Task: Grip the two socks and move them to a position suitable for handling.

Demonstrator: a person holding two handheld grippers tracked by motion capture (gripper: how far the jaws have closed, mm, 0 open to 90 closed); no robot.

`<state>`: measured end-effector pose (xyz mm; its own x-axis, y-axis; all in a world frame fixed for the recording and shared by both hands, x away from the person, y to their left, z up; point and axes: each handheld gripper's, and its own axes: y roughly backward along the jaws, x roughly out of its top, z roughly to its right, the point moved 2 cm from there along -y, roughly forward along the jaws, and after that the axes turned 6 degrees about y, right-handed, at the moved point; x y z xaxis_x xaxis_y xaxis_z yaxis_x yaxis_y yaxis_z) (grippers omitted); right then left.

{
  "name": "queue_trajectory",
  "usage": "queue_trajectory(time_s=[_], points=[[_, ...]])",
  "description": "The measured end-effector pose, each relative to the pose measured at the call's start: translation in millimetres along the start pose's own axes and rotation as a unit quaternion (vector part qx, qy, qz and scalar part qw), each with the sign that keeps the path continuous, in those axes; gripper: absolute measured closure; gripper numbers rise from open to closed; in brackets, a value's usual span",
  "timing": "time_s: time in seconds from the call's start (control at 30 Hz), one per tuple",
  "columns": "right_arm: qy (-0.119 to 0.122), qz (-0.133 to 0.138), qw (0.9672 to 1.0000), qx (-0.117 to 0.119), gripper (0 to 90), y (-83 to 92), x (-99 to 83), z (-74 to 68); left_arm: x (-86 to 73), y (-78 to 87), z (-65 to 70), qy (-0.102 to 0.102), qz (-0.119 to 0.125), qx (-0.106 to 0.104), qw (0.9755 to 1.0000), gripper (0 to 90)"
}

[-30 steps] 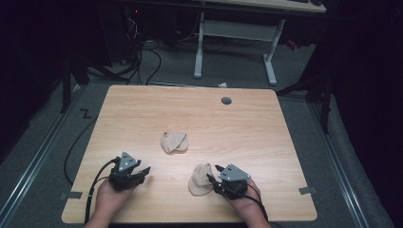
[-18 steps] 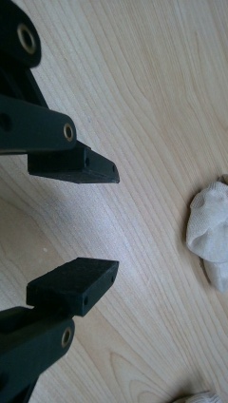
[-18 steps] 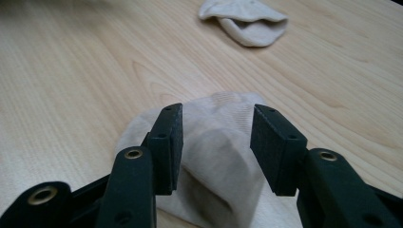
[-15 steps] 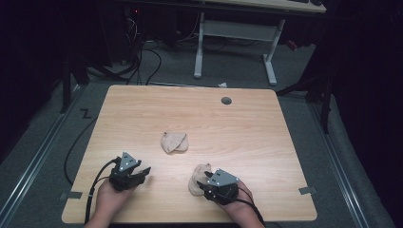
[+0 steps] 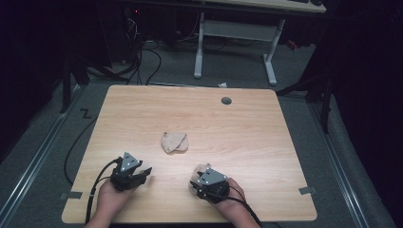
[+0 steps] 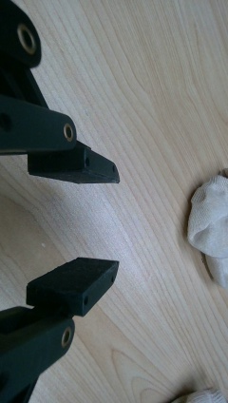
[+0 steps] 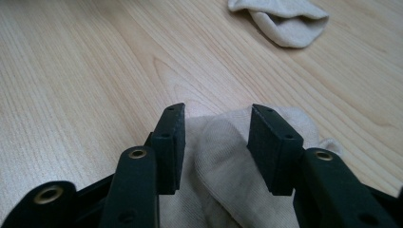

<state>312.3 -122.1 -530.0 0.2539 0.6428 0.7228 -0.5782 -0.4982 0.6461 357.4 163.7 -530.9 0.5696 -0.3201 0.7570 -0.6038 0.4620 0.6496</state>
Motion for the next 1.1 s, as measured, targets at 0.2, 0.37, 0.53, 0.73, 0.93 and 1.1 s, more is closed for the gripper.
queue_trajectory(time_s=[0.2,0.37,0.53,0.73,0.93,1.1], points=[[-0.004,-0.02,0.9998,0.001,62.3,-4.8,-4.8,0.8,0.2,0.2,0.6,0.0,0.0,0.0,1.0,51.8],[-0.015,-0.013,0.9998,-0.003,78.6,-1.6,-4.7,4.7,0.2,0.1,0.5,0.0,0.0,-0.001,1.0,51.8],[-0.043,0.019,0.9989,-0.003,80.6,10.1,-1.2,10.8,0.2,0.3,0.8,-0.001,0.0,-0.001,1.0,51.8],[-0.07,0.05,0.9961,-0.02,80.2,23.7,-1.8,21.9,0.5,0.5,0.7,-0.001,0.0,-0.002,1.0,51.8],[-0.1,0.057,0.9927,-0.036,78.7,30.5,-11.2,38.0,0.6,0.3,0.6,-0.001,0.0,-0.003,1.0,51.8],[-0.123,0.056,0.9896,-0.049,75.7,34.5,-21.6,51.7,0.6,0.6,0.8,-0.001,0.001,-0.003,1.0,51.9]])
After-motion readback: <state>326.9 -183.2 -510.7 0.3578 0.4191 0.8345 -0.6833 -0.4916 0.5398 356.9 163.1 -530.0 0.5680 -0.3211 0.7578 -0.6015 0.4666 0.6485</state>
